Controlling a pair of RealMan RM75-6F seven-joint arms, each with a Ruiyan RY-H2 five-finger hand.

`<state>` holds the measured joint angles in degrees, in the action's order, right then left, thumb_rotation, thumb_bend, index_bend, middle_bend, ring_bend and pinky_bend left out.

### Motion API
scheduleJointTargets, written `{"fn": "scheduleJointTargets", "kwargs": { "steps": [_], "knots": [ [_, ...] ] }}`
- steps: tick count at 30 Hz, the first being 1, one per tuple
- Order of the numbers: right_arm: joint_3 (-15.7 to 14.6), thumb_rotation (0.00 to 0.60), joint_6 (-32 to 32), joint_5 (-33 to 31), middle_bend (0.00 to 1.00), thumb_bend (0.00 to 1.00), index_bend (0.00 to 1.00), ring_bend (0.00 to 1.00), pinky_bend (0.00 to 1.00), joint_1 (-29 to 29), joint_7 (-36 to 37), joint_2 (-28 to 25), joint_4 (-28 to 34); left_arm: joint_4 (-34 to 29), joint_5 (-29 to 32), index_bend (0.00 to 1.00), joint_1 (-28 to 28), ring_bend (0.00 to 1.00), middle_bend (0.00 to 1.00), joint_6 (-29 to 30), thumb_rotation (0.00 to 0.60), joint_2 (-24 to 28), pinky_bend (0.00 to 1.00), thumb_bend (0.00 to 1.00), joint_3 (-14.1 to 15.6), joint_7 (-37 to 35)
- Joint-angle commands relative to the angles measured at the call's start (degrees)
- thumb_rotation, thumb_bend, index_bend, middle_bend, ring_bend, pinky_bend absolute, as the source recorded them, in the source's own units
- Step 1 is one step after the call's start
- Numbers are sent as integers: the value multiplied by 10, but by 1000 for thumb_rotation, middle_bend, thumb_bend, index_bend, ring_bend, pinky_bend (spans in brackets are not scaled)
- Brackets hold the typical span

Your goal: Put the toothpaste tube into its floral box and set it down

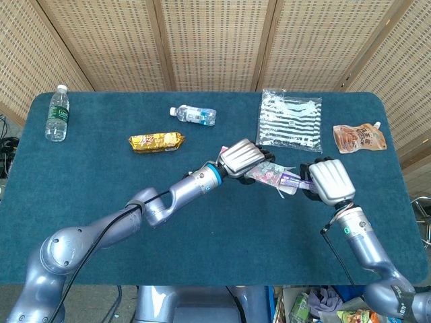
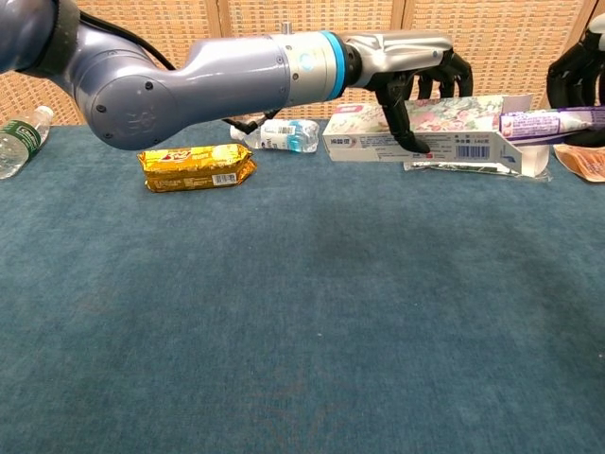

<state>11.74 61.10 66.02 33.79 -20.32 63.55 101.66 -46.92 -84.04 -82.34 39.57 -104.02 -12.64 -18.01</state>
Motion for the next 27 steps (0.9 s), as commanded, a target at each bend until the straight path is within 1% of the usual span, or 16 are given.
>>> {"fn": "scheduleJointTargets", "kwargs": {
  "steps": [1, 17, 20, 21, 22, 23, 24, 25, 26, 27],
  "knots": [
    [1, 600, 1, -7, 660, 601, 648, 483, 438, 5, -11, 3, 5, 0, 4, 489, -2, 419, 453, -2, 600, -3, 439, 283, -3, 1],
    [11, 600, 2, -67, 647, 600, 648, 483, 438, 39, -89, 15, 31, -20, 32, 516, -3, 443, 478, 5, 600, -22, 441, 284, -27, -9],
    [11, 600, 6, -78, 610, 600, 644, 484, 439, 44, -106, 14, 42, -22, 41, 523, 0, 450, 484, 8, 600, -28, 446, 283, -33, -16],
    [11, 600, 7, -82, 575, 600, 622, 483, 439, 45, -109, 13, 46, -21, 42, 526, 1, 452, 487, 8, 600, -30, 448, 283, -34, -16],
    [11, 600, 8, -85, 520, 587, 576, 481, 439, 45, -111, 11, 52, -19, 44, 529, 2, 455, 490, 9, 600, -32, 449, 283, -35, -17],
    [10, 600, 10, -87, 471, 543, 524, 471, 439, 45, -114, 7, 58, -17, 46, 532, 4, 458, 493, 11, 600, -36, 450, 283, -36, -20],
    [9, 600, 13, -88, 378, 431, 426, 435, 437, 45, -117, 5, 61, -16, 50, 537, 5, 462, 498, 11, 600, -39, 452, 283, -39, -25],
    [8, 600, 17, -87, 265, 265, 316, 371, 425, 44, -122, 2, 64, -15, 53, 543, 7, 465, 503, 11, 600, -41, 453, 283, -41, -31],
    [7, 600, 21, -86, 191, 158, 243, 315, 409, 44, -127, 0, 66, -14, 55, 546, 8, 467, 505, 12, 600, -43, 454, 283, -42, -35],
    [5, 600, 25, -86, 96, 53, 150, 233, 376, 43, -134, -3, 69, -13, 58, 550, 9, 469, 507, 13, 600, -46, 455, 283, -45, -41]
  ]
}}
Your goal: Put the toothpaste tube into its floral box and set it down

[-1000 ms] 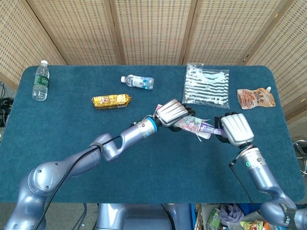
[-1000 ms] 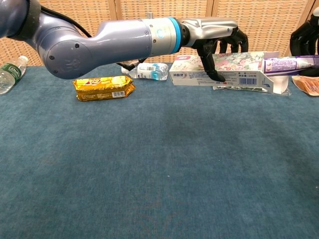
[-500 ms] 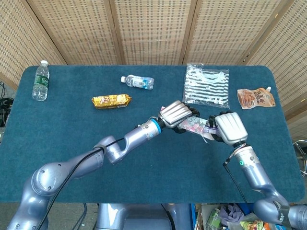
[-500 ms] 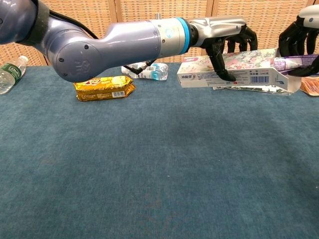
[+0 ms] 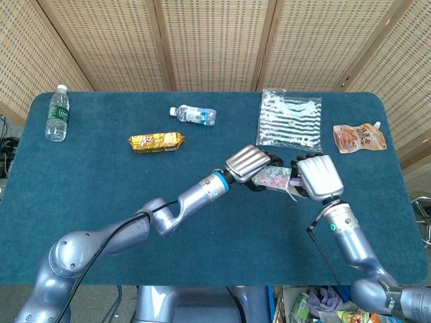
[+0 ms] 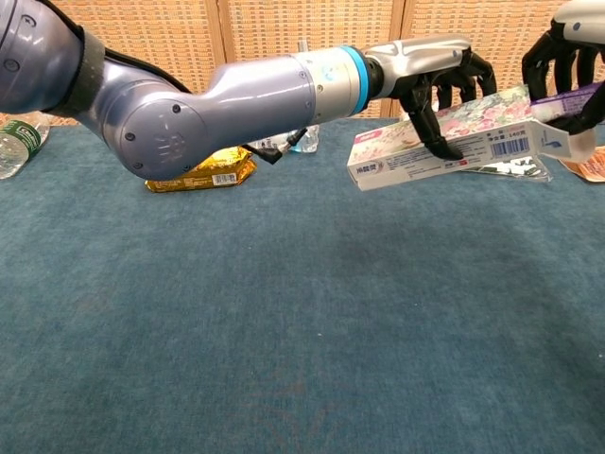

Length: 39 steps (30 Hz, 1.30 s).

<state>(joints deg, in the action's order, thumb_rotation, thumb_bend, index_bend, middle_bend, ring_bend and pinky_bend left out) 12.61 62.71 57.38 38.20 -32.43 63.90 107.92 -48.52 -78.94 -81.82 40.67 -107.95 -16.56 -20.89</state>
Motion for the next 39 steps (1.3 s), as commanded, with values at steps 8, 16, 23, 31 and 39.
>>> {"fn": "scheduleJointTargets", "kwargs": {
  "steps": [8, 16, 23, 31, 39],
  "knots": [
    [-16, 600, 70, 10, 0, 0, 0, 10, 133, -14, -91, -41, 63, 21, 44, 586, 22, 494, 540, 3, 600, -48, 469, 284, -39, -126],
    [-19, 600, 178, 32, 0, 0, 0, 0, 0, -49, -164, -73, 101, 61, 40, 598, 29, 500, 552, 12, 600, -81, 469, 283, -52, -241],
    [-15, 600, 200, 17, 0, 0, 0, 0, 0, -82, -118, -91, 71, 72, 14, 598, 40, 500, 552, 35, 600, -84, 469, 283, -42, -308],
    [-37, 600, 133, 17, 0, 0, 0, 0, 0, -103, -19, -82, -36, 77, -51, 598, 59, 500, 552, 89, 600, -46, 469, 283, 12, -269],
    [-54, 600, 98, 39, 0, 0, 0, 0, 0, -128, 80, -49, -126, 33, -103, 598, 113, 500, 552, 111, 600, 45, 469, 283, 93, -171]
  ]
}}
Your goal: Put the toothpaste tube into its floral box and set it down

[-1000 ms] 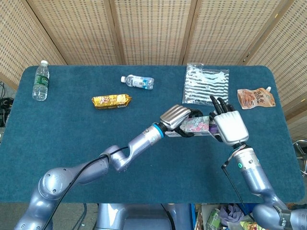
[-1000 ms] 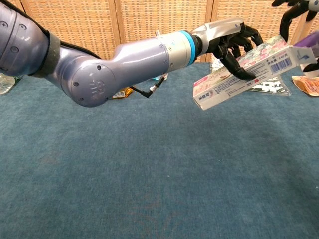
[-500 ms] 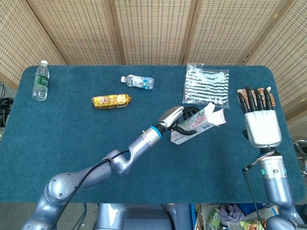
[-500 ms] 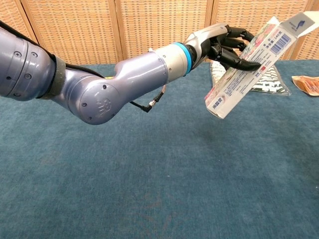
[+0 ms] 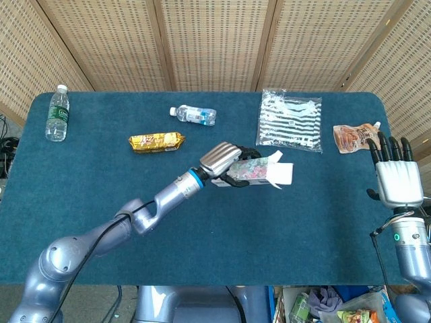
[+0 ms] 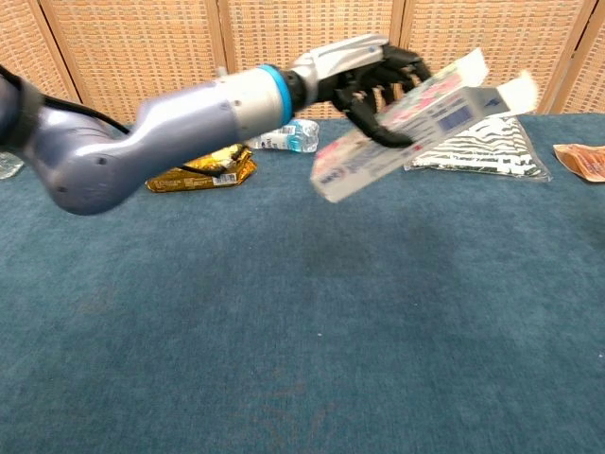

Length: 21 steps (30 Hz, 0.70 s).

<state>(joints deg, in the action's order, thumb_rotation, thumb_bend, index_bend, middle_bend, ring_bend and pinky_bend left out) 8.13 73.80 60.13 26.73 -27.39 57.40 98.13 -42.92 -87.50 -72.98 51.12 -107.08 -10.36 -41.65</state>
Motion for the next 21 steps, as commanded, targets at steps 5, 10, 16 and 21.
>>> {"fn": "scheduleJointTargets", "kwargs": {
  "steps": [5, 10, 16, 21],
  "knots": [
    [-20, 600, -24, 18, 0, 0, 0, 0, 0, -30, 73, 35, -60, -54, -23, 598, 65, 500, 552, -5, 600, 92, 469, 283, 73, 108],
    [-26, 600, -26, 31, 0, 0, 0, 0, 0, -44, 106, 48, -87, -88, 0, 598, 93, 500, 550, -46, 600, 128, 469, 283, 93, 194],
    [-27, 600, -25, 43, 0, 0, 0, 0, 0, -55, 117, 54, -96, -114, 31, 598, 105, 496, 535, -87, 600, 130, 469, 283, 91, 253],
    [-25, 600, -26, 45, 0, 0, 0, 0, 0, -62, 119, 56, -98, -108, 50, 469, 111, 222, 262, -124, 600, 111, 308, 282, 95, 279]
  ]
}}
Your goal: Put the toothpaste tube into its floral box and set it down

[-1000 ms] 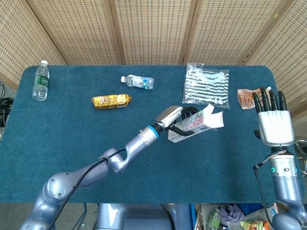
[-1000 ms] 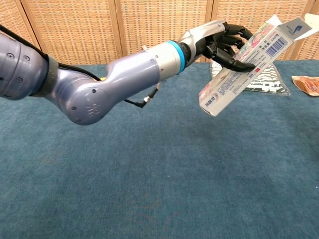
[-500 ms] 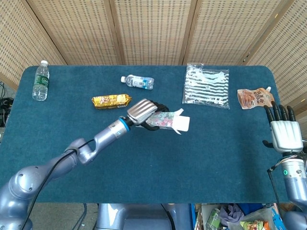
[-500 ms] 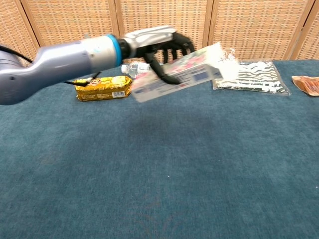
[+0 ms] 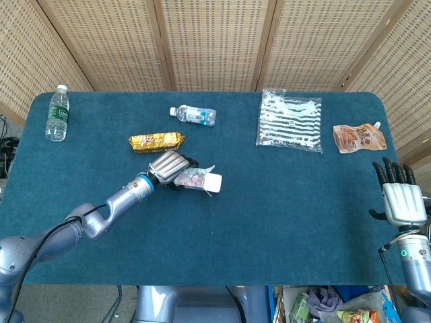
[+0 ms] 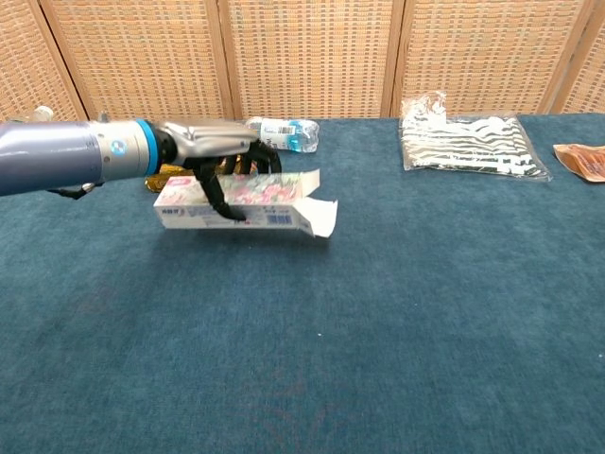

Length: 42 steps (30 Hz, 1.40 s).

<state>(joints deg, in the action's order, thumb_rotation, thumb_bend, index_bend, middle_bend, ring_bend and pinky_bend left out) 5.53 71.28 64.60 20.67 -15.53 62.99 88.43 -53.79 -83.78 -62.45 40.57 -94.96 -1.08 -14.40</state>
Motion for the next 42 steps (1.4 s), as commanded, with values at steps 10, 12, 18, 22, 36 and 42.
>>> {"fn": "scheduleJointTargets", "kwargs": {
  "steps": [10, 12, 18, 22, 36, 42],
  "knots": [
    [7, 600, -4, 5, 0, 0, 0, 0, 0, -9, 6, 0, -2, 11, 6, 0, 16, 0, 0, -15, 600, -22, 0, 187, -7, -56],
    [8, 600, -4, 8, 0, 0, 0, 0, 0, -11, 8, 2, -2, -5, -1, 0, 21, 0, 0, 1, 600, -8, 0, 187, -10, -74],
    [8, 600, 15, 31, 0, 0, 0, 0, 0, -20, 18, 9, -10, -78, -28, 0, 51, 0, 0, 93, 600, 67, 0, 184, -18, -104],
    [2, 600, 48, 70, 0, 0, 0, 0, 0, -32, 31, 19, -28, -128, -15, 0, 98, 0, 0, 161, 600, 130, 0, 175, -25, -56],
    [-32, 600, 143, 198, 0, 0, 0, 0, 0, -78, 84, 48, -49, -314, 75, 0, 329, 0, 0, 365, 600, 255, 0, 170, 4, 102],
    [-46, 600, 180, 232, 0, 0, 0, 0, 0, -101, 87, 62, -52, -416, 71, 0, 406, 0, 0, 411, 600, 319, 0, 167, 50, 146]
  ]
}}
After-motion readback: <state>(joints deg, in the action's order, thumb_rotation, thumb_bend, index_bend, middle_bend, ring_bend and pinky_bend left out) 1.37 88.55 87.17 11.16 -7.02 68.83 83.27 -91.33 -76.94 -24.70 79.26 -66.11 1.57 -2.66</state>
